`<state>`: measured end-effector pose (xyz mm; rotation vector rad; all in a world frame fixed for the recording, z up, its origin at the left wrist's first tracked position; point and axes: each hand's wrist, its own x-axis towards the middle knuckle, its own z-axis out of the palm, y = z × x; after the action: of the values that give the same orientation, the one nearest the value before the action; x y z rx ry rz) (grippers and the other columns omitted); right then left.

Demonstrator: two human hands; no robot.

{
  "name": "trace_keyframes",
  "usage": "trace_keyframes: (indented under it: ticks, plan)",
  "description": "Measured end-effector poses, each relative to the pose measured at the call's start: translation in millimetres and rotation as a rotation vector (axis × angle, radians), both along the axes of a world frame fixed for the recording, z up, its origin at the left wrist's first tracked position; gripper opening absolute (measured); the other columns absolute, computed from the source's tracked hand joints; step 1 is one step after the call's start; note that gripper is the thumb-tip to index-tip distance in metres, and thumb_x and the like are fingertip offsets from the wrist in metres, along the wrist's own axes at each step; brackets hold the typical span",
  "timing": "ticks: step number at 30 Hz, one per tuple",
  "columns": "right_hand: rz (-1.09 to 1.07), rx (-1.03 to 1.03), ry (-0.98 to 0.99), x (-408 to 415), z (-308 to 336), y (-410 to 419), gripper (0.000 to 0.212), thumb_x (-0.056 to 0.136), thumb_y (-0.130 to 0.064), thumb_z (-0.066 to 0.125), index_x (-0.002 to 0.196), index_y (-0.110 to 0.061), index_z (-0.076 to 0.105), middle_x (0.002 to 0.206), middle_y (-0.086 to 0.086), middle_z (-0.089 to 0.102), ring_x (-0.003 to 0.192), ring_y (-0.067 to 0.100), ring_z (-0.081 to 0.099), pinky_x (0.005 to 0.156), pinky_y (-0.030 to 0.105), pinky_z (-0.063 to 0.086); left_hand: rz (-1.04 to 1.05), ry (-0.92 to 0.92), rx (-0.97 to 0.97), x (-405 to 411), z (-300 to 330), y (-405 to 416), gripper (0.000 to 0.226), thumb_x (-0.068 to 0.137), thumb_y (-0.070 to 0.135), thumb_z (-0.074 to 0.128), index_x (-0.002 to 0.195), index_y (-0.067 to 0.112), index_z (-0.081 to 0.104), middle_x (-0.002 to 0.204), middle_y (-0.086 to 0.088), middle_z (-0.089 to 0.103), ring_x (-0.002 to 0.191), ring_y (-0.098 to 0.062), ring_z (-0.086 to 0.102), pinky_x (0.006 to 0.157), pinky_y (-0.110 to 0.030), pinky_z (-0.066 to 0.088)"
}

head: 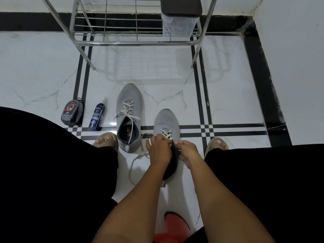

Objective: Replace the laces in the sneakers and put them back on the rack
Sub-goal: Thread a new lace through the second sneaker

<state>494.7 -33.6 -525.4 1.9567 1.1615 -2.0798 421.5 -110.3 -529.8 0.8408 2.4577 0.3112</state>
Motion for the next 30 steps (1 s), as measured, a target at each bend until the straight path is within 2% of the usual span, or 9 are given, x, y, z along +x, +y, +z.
trace_keyframes:
  ticks: [6, 8, 11, 13, 15, 18, 23, 26, 30]
  plan:
    - [-0.037, 0.061, -0.067, -5, -20, 6, 0.026, 0.069, -0.011, 0.055, 0.092, -0.011, 0.068, 0.096, 0.015, 0.072, 0.098, 0.034, 0.068, 0.084, 0.045, 0.058, 0.222, 0.080, 0.074, 8, 4, -21, 0.046, 0.081, 0.026, 0.073, 0.119, 0.014, 0.050, 0.124, -0.008, 0.048, 0.111, -0.026, 0.047, 0.089, -0.035, 0.041]
    - [-0.187, 0.072, -0.056, -5, 3, 11, 0.020, 0.080, -0.004, 0.053, 0.095, 0.000, 0.065, 0.106, 0.018, 0.070, 0.109, 0.034, 0.064, 0.075, 0.036, 0.052, 0.395, 0.003, 0.079, 8, 6, -30, 0.047, 0.083, 0.027, 0.071, 0.119, 0.011, 0.045, 0.125, -0.011, 0.044, 0.110, -0.028, 0.047, 0.082, -0.035, 0.044]
    - [-0.451, 0.161, -0.005, 5, 40, 40, 0.033, 0.102, -0.004, 0.023, 0.099, 0.009, 0.053, 0.125, 0.028, 0.051, 0.131, 0.043, 0.041, 0.098, 0.044, 0.040, 0.552, -0.121, 0.114, 6, 9, -35, 0.047, 0.088, 0.028, 0.066, 0.121, 0.006, 0.040, 0.124, -0.016, 0.040, 0.104, -0.037, 0.054, 0.073, -0.040, 0.044]
    - [-0.758, 0.378, -0.021, 7, 72, 66, 0.041, 0.104, -0.008, 0.010, 0.125, 0.015, 0.038, 0.130, 0.034, 0.043, 0.124, 0.046, 0.042, 0.101, 0.047, 0.037, 0.580, -0.150, 0.105, 5, 8, -35, 0.052, 0.089, 0.029, 0.066, 0.124, 0.006, 0.036, 0.126, -0.017, 0.039, 0.100, -0.040, 0.057, 0.068, -0.039, 0.040]
    - [-0.901, 0.771, -0.113, 0, 98, 79, 0.029, 0.102, -0.016, 0.028, 0.119, 0.003, 0.042, 0.098, 0.013, 0.057, 0.085, 0.026, 0.058, 0.071, 0.030, 0.043, 0.585, -0.177, 0.100, 3, 9, -36, 0.058, 0.087, 0.030, 0.068, 0.127, 0.006, 0.034, 0.130, -0.017, 0.039, 0.101, -0.042, 0.058, 0.067, -0.037, 0.037]
    - [-0.341, 0.953, -0.255, -12, 98, 73, 0.018, 0.098, -0.026, 0.042, 0.106, -0.012, 0.051, 0.080, -0.002, 0.058, 0.067, 0.015, 0.054, 0.055, 0.025, 0.037, 0.546, -0.207, 0.058, 0, 7, -36, 0.060, 0.088, 0.031, 0.067, 0.130, 0.008, 0.033, 0.132, -0.016, 0.040, 0.106, -0.040, 0.057, 0.069, -0.036, 0.037]
    - [0.633, 0.534, -0.349, -7, 21, 14, 0.023, 0.093, -0.018, 0.046, 0.101, -0.013, 0.067, 0.109, 0.011, 0.066, 0.098, 0.031, 0.060, 0.076, 0.030, 0.046, 0.368, -0.245, 0.006, -3, 2, -38, 0.043, 0.093, 0.026, 0.057, 0.132, 0.016, 0.042, 0.138, -0.011, 0.039, 0.116, -0.034, 0.052, 0.083, -0.039, 0.043]
    - [0.605, 0.424, -0.392, -4, 11, -7, 0.024, 0.095, -0.022, 0.048, 0.106, -0.012, 0.067, 0.113, 0.013, 0.065, 0.101, 0.032, 0.060, 0.074, 0.029, 0.044, 0.329, -0.225, -0.012, -5, 0, -39, 0.029, 0.095, 0.027, 0.053, 0.121, 0.014, 0.050, 0.135, -0.010, 0.041, 0.110, -0.033, 0.054, 0.084, -0.039, 0.044]
    - [0.116, 0.277, -0.391, 17, 19, 16, 0.037, 0.095, -0.015, 0.046, 0.128, -0.002, 0.055, 0.129, 0.017, 0.057, 0.118, 0.032, 0.056, 0.086, 0.033, 0.047, 0.376, -0.227, -0.031, -8, -1, -38, 0.026, 0.096, 0.028, 0.050, 0.117, 0.012, 0.052, 0.130, -0.010, 0.043, 0.105, -0.033, 0.056, 0.078, -0.036, 0.041]
